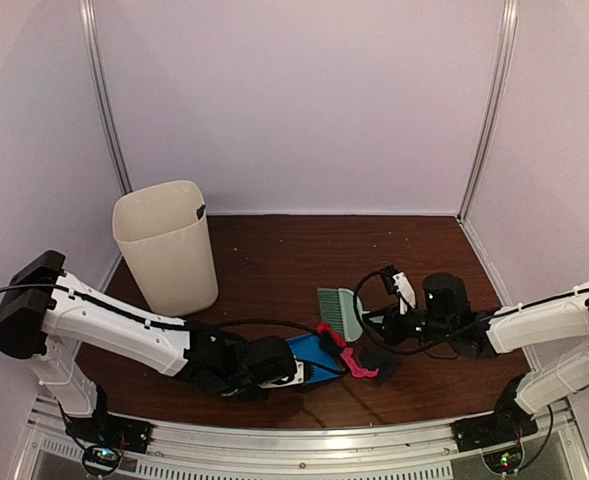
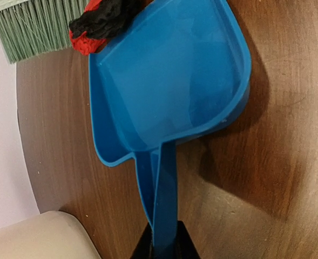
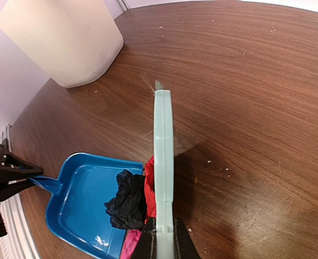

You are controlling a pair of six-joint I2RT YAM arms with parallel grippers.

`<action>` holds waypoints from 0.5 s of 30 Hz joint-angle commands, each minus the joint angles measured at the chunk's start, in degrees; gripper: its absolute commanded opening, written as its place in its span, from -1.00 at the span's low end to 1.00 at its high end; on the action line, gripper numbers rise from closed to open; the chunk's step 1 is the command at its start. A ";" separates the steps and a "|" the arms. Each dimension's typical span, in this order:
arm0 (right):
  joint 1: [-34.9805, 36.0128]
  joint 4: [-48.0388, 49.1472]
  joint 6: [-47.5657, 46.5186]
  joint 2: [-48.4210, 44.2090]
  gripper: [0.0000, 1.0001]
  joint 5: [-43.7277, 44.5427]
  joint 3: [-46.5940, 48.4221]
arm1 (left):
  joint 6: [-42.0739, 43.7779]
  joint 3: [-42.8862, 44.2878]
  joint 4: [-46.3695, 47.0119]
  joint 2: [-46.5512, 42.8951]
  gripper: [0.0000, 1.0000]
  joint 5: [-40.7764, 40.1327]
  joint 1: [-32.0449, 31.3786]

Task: Sweep away the paper scraps from the table
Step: Sweep the paper scraps into the dustpan.

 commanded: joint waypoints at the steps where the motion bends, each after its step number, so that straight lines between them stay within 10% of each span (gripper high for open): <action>1: 0.95 3.46 3.48 0.14 -1.00 -5.70 -0.78 | 0.26 -1.45 2.05 1.01 -1.00 0.97 1.49; 15: 1.99 2.40 8.04 -6.92 -1.00 -5.09 -3.13 | 1.92 -2.63 4.96 -0.21 -1.00 2.45 2.01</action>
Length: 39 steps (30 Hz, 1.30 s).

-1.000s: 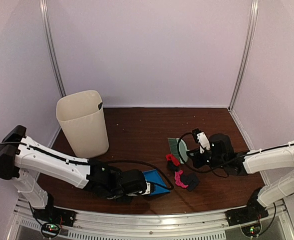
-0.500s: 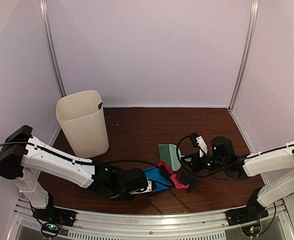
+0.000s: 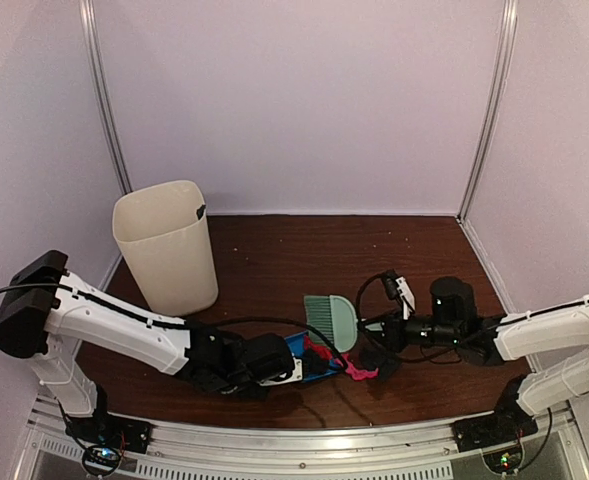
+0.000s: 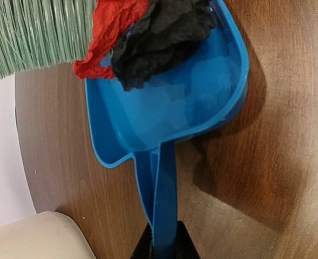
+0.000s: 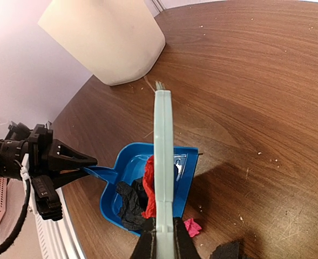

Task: Sweep away the paper scraps from the table
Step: Sweep the paper scraps into the dustpan.

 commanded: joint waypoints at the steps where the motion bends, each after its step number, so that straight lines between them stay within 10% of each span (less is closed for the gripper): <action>1: 0.30 -3.36 1.91 -4.38 -1.00 6.54 -0.37 | 2.00 -1.40 2.22 -0.99 -1.00 2.41 0.33; 17: 0.33 -36.04 6.55 -28.96 -1.00 34.74 1.65 | 0.68 -3.03 1.50 -2.90 -1.00 5.33 -3.09; 39: 12.34 -68.18 28.40 -21.41 -1.00 49.45 15.97 | 1.37 -0.02 0.51 0.55 -1.00 8.78 -5.91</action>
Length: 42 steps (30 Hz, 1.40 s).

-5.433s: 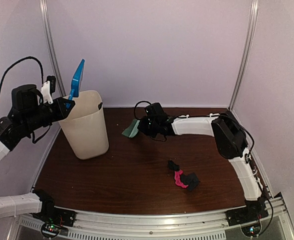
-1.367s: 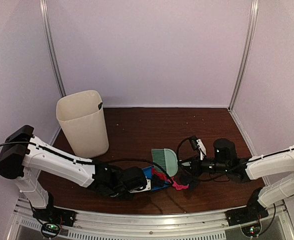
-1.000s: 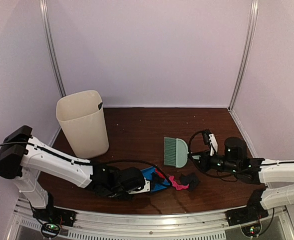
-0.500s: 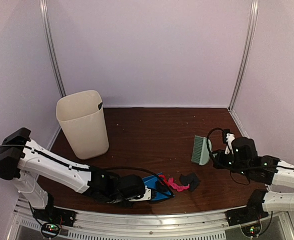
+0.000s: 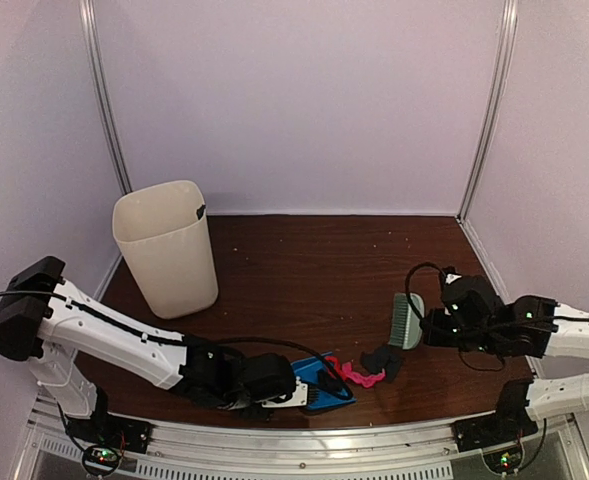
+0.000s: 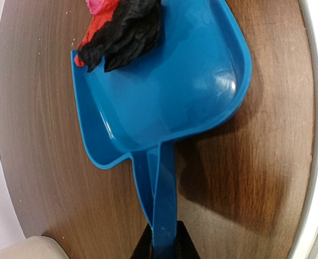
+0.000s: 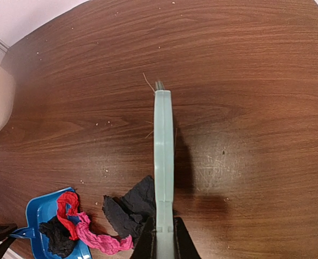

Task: Sweep away the paper scraps from the table
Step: Sweep the paper scraps into the dustpan.

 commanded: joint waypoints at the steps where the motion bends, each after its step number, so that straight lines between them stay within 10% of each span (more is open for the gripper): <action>1: 4.10 -9.77 6.84 1.98 -1.00 7.64 4.52 | 1.58 1.55 -0.55 1.77 -1.00 2.09 -0.34; 10: 8.39 -22.42 12.72 0.07 -1.00 13.59 9.61 | 2.04 2.16 -0.56 2.26 -1.00 1.76 -0.34; 42: 15.86 9.40 -4.94 11.21 -1.00 -3.25 6.71 | 1.10 0.22 6.12 1.22 -1.00 2.65 -0.30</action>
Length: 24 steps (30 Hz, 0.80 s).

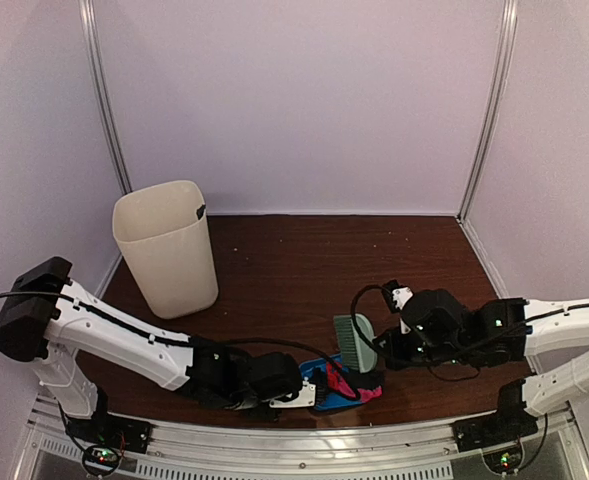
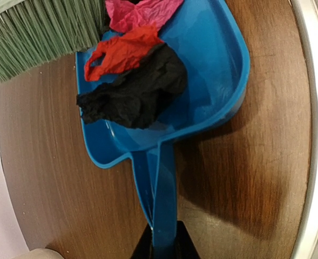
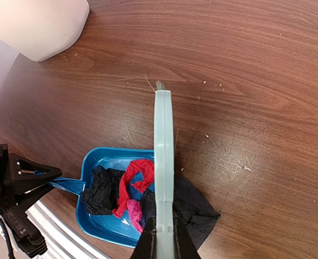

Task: Sweep away the paper scraps from the table
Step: Sweep the paper scraps into the dustpan.

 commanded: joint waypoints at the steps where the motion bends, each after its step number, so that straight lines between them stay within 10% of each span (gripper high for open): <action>1: 0.38 0.42 0.66 -3.38 -1.00 4.47 0.58 | -1.16 -1.27 2.53 -0.79 -1.00 1.69 -0.31; 13: 0.40 -30.39 17.02 -17.09 -1.00 18.85 4.60 | -1.05 -1.70 2.17 -1.29 -1.00 1.63 -0.27; 24: 1.90 -21.44 6.45 -9.42 -1.00 5.29 1.08 | -0.82 -0.68 2.04 0.13 -1.00 1.37 -0.30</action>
